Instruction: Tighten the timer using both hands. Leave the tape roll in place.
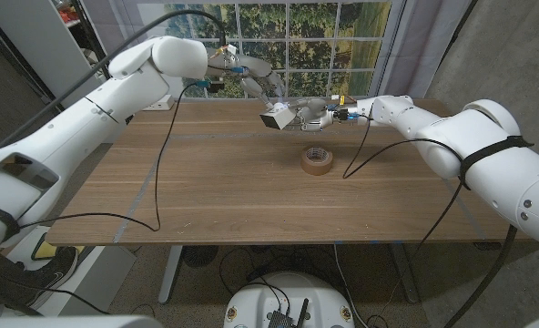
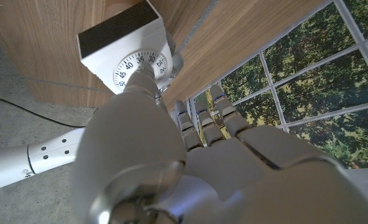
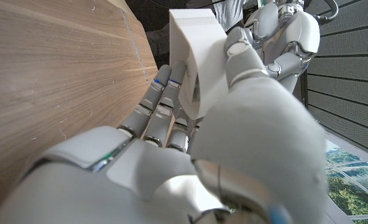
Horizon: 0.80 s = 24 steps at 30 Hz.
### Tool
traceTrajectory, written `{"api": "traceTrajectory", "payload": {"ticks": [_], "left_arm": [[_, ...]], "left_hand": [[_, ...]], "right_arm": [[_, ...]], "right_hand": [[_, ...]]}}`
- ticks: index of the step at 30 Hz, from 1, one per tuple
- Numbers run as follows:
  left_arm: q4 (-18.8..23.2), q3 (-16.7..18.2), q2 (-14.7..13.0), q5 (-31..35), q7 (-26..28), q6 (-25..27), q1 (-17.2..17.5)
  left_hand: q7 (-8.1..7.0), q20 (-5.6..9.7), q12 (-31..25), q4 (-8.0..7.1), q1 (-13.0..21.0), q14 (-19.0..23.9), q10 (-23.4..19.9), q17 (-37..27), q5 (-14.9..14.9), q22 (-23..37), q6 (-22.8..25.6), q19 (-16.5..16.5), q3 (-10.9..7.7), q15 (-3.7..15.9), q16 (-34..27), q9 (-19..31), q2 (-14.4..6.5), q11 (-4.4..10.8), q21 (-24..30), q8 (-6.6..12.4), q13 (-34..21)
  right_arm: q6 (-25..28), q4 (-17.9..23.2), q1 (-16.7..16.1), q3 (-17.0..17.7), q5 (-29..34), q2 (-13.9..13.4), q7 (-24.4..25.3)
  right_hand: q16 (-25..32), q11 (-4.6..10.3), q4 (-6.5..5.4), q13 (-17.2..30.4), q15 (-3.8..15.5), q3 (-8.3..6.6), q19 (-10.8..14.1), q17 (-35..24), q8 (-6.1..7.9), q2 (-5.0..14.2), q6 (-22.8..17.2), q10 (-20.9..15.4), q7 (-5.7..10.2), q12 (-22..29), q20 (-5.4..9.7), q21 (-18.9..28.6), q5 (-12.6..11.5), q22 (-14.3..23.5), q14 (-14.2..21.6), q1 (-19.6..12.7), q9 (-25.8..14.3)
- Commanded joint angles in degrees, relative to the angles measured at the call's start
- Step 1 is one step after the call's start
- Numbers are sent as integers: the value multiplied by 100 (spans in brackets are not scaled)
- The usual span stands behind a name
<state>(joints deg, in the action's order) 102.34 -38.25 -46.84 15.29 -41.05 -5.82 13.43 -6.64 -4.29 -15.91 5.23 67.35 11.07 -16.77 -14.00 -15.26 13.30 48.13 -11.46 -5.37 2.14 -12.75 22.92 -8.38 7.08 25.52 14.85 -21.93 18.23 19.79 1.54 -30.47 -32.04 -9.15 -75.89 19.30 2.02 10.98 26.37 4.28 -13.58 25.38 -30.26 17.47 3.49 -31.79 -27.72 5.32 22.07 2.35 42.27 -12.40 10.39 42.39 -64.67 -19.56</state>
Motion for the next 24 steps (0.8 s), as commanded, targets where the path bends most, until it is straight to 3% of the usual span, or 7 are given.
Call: {"api": "traceTrajectory", "payload": {"ticks": [1, 13, 24], "left_arm": [[-1, -27, 36, -4, 46, 23, 31], [34, -88, 98, 33, 23, 58, 9], [240, -32, 36, 169, 183, 182, 113]], "left_hand": [[-189, 6, -40, -56, -78, 84, -91, -24, -30, 21, 295, -11, 17, 302, -53, 17, -17, 12, 42, 55, -21], [-182, 8, -56, -123, -154, 119, -143, -32, -35, 23, 387, -12, 55, 308, -70, 4, -39, 33, 67, 72, -21], [-152, 7, -54, -139, -156, 132, -148, -35, -41, 25, 319, -6, 61, 326, -73, -10, -53, -37, 89, 27, -20]], "right_arm": [[27, 4, -17, 4, -14, -25, -106], [30, 7, -27, -35, -12, -53, -295], [6, 18, -33, -199, -162, -118, -306]], "right_hand": [[-28, 379, -345, 1089, 906, -355, 35, -14, 26, 565, -519, -736, 404, 11, 713, 54, -20, 5, 42, 215, -247], [-38, 366, -343, 1103, 898, -361, 26, -14, 14, 554, -530, -735, 401, -15, 702, 61, -20, 4, 33, 247, -252], [-43, 371, -336, 1107, 903, -375, 12, -19, 0, 560, -530, -733, 394, -43, 708, 64, -22, 3, 27, 260, -255]]}}
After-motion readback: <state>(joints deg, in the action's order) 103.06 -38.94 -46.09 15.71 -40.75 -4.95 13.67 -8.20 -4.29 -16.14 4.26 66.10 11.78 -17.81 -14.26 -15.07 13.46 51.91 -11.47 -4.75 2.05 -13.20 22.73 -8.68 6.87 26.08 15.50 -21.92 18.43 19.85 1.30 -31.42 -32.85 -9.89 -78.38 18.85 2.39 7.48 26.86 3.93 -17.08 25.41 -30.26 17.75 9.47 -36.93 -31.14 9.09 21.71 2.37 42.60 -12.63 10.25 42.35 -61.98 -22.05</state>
